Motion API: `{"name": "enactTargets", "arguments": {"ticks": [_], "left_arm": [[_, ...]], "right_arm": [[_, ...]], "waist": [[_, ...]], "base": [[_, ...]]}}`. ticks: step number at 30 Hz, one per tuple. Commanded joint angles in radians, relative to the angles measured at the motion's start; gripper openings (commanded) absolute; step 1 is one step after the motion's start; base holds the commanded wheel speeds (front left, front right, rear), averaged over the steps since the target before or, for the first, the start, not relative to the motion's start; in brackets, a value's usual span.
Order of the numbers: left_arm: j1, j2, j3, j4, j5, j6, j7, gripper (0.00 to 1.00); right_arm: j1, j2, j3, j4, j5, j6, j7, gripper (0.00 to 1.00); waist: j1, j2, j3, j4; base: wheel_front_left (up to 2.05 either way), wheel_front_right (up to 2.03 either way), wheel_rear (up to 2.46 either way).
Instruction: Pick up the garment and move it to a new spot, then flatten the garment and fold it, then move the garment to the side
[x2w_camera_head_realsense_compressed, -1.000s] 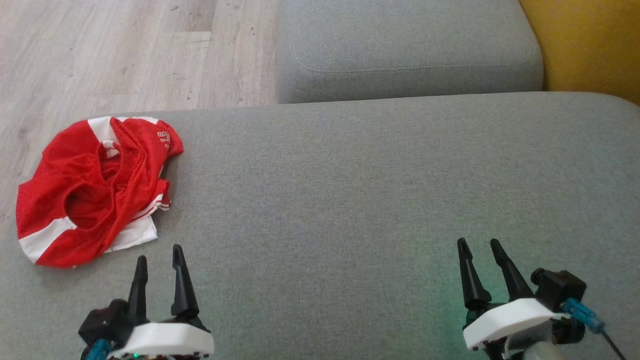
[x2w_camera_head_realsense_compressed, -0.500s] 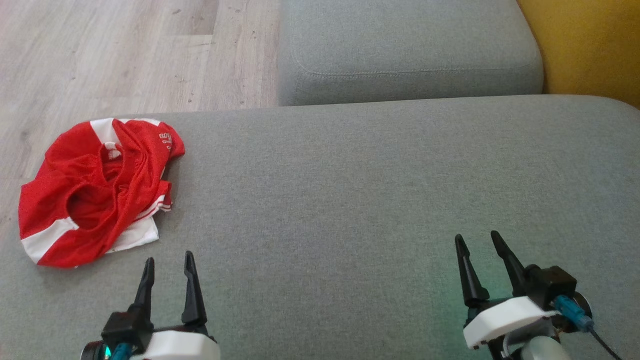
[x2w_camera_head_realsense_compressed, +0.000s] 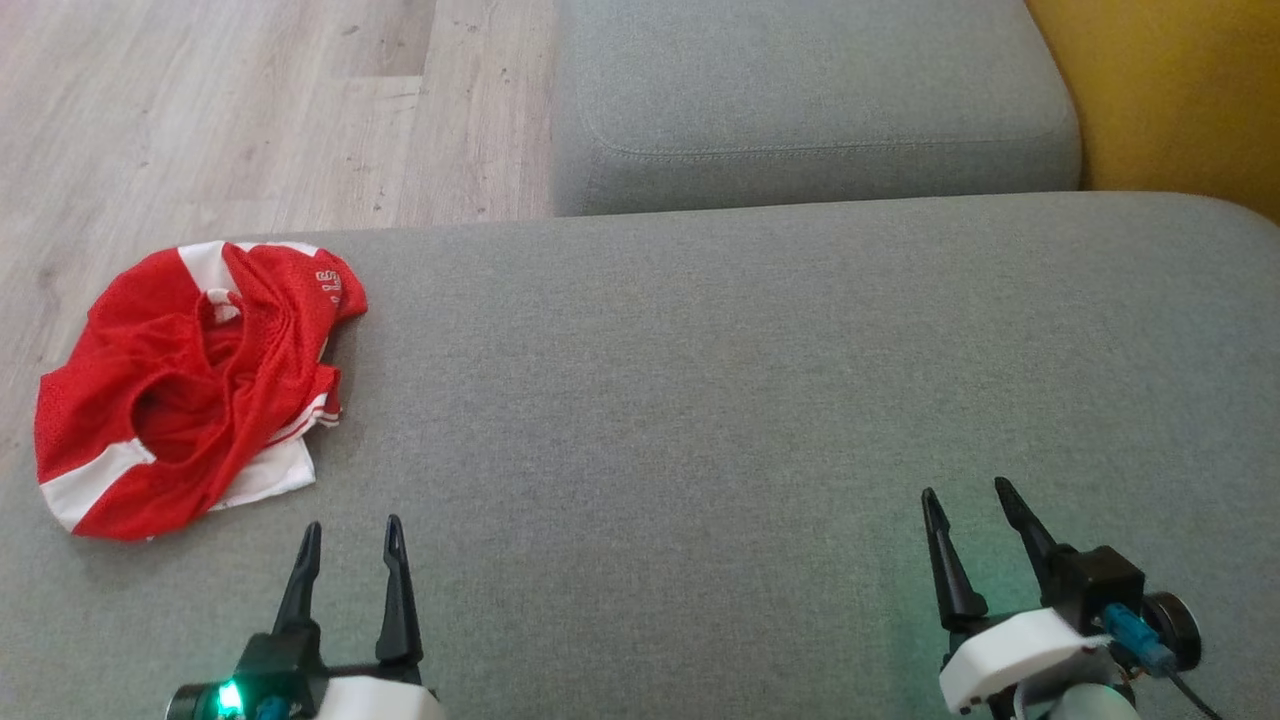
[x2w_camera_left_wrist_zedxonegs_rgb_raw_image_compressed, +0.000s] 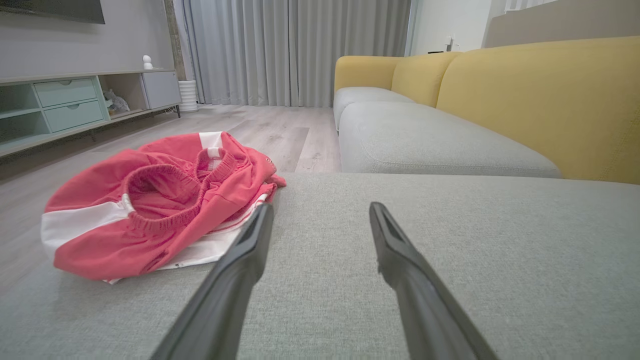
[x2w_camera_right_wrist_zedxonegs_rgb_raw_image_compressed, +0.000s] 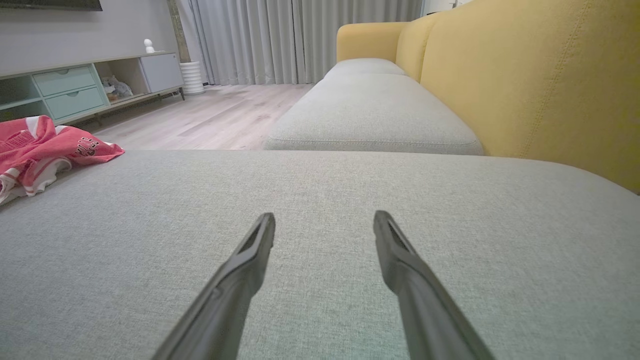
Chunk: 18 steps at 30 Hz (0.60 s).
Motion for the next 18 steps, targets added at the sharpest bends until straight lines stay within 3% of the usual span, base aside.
{"name": "enactTargets", "arguments": {"ticks": [1, 18], "left_arm": [[-0.034, 0.009, 0.028, -0.024, 0.004, 0.007, -0.012, 1.0], [-0.055, 0.009, 0.049, 0.018, -0.003, 0.025, -0.012, 1.0]], "right_arm": [[-0.056, -0.01, 0.021, -0.025, -0.006, 0.004, -0.014, 1.0], [-0.051, -0.01, 0.019, -0.045, 0.019, 0.004, -0.014, 1.0]], "waist": [[0.0, 0.0, 0.0, 0.0], [0.0, 0.0, 0.011, 0.008]], "base": [[0.0, 0.0, 0.0], [0.0, 0.0, 0.0]]}}
